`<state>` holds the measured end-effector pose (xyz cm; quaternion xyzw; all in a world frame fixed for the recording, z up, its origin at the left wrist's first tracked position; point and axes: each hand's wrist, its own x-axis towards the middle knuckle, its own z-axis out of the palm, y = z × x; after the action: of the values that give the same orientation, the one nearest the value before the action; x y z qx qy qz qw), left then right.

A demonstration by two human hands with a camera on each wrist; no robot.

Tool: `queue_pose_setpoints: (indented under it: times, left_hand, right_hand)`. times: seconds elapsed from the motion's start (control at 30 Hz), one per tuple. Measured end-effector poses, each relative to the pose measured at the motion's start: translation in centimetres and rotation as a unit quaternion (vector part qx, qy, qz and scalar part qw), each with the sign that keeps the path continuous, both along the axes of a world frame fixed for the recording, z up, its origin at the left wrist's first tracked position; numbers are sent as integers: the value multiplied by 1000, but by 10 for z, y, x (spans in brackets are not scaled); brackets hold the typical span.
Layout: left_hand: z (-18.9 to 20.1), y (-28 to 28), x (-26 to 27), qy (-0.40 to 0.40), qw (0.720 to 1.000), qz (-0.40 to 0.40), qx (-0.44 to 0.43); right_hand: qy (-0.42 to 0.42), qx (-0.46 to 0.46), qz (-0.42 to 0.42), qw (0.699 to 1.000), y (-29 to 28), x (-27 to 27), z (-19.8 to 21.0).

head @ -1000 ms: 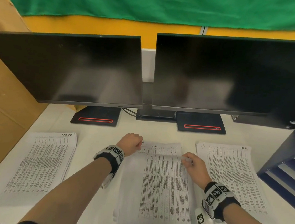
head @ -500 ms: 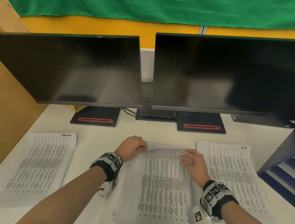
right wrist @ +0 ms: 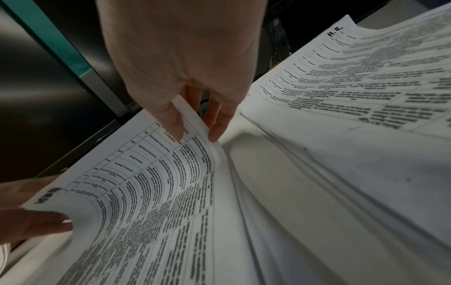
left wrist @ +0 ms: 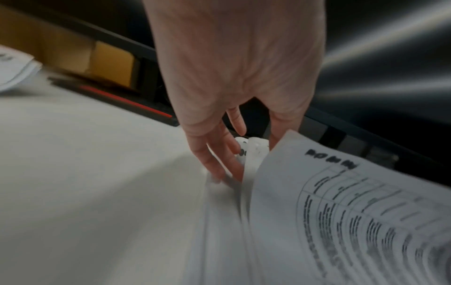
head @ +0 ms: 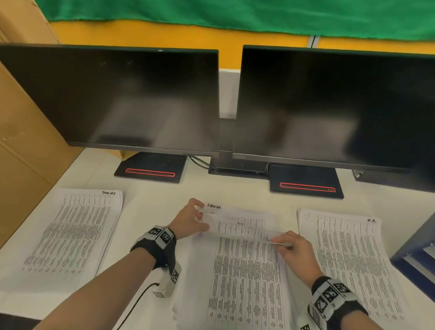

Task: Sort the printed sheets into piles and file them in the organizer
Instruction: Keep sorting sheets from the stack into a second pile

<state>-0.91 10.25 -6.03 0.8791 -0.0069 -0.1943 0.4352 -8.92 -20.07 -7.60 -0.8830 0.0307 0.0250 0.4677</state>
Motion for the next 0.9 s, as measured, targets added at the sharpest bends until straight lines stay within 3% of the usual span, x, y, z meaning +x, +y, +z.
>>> queue_pose_setpoints:
  times: [0.2, 0.47, 0.63, 0.73, 0.9]
  left_hand:
    - [-5, -6, 1, 82, 981, 138, -109]
    - [-10, -12, 15, 99, 982, 159, -4]
    - [-11, -13, 18, 58, 989, 61, 125]
    - [-7, -12, 17, -8, 970, -19, 242]
    - [-4, -8, 19, -112, 963, -57, 239]
  right_hand:
    - [0, 5, -12, 1000, -4, 5, 1]
    - [2, -12, 3, 1000, -17, 4, 3]
    - [8, -8, 7, 1000, -14, 4, 3]
    - [9, -3, 6, 1000, -12, 6, 3]
    - [22, -14, 7, 1000, -12, 12, 5]
